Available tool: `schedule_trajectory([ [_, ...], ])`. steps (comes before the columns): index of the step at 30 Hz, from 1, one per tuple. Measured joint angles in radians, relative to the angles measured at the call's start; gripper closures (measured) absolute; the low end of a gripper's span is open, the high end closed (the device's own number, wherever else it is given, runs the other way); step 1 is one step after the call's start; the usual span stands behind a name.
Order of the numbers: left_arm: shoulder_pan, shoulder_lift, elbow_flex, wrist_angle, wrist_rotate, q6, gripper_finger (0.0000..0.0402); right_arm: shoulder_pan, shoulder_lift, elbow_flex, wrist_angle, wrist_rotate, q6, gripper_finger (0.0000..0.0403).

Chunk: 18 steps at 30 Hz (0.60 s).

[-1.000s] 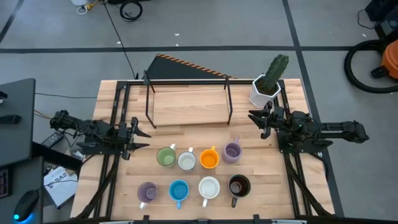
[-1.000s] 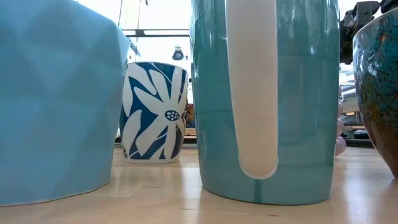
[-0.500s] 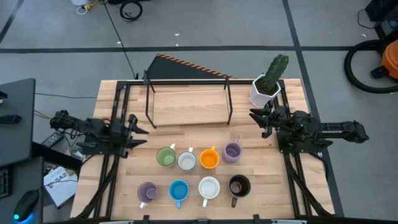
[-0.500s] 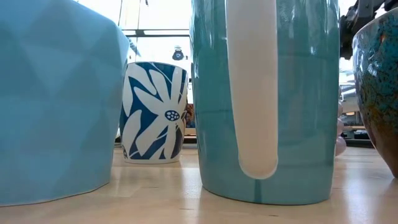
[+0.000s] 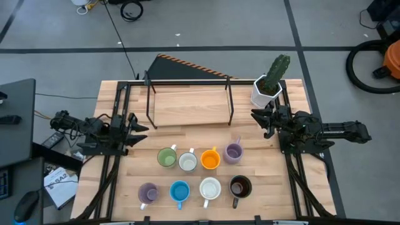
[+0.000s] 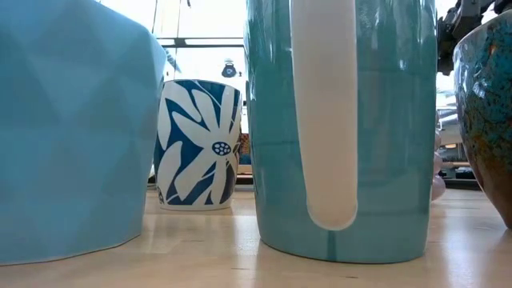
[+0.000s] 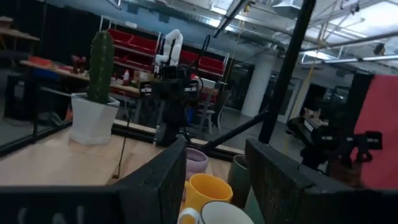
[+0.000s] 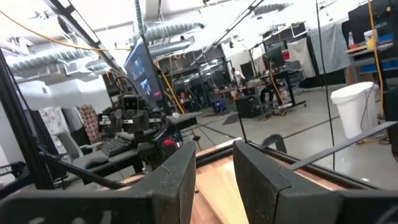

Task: Place coffee mugs
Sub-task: Put the light green mug on the shelf

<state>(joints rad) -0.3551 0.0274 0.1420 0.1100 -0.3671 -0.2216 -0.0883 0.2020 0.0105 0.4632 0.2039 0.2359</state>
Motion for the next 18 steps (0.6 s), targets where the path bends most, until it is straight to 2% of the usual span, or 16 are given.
schedule_trajectory([
  [5,0.018,0.086,0.037,-0.003,-0.003,-0.008,0.0230,0.000,0.054,0.041,0.060,-0.072,-0.032,0.0289],
  [11,0.023,0.311,0.146,-0.068,-0.002,-0.032,0.0230,0.000,0.182,0.151,0.060,-0.126,-0.142,0.0289],
  [15,0.021,0.473,0.243,-0.188,0.035,-0.035,0.0230,0.000,0.297,0.204,0.047,-0.138,-0.171,0.0289],
  [18,0.020,0.581,0.339,-0.335,0.055,-0.104,0.0230,0.000,0.373,0.237,0.044,-0.179,-0.194,0.0289],
])
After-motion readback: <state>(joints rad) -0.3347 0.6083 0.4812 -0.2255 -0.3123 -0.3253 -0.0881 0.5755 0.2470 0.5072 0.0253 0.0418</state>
